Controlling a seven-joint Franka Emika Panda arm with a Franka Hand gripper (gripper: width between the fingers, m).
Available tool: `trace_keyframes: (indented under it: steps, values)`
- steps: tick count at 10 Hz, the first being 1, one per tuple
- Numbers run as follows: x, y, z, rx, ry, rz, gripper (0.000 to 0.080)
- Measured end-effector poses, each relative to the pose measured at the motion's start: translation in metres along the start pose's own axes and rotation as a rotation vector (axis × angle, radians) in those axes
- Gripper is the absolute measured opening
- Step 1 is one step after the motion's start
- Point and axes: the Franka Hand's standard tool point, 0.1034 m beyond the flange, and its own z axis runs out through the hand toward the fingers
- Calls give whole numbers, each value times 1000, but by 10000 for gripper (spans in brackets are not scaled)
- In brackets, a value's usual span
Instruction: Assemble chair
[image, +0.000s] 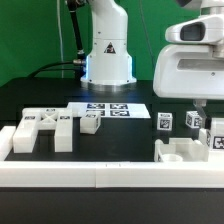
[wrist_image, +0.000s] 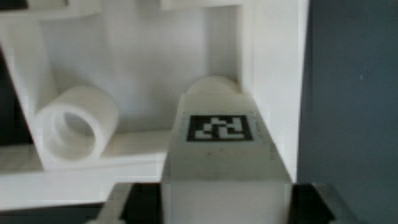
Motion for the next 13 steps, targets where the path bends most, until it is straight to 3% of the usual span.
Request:
trace_keyframes:
  steps: [7,11,12,13]
  values:
    - [-1,1,0,2,8,651,291]
    - [-1,2,0,2,3,825,291]
    - [-2,2,1,1,3,813,406]
    - [-1,2,1,1,3,781,406]
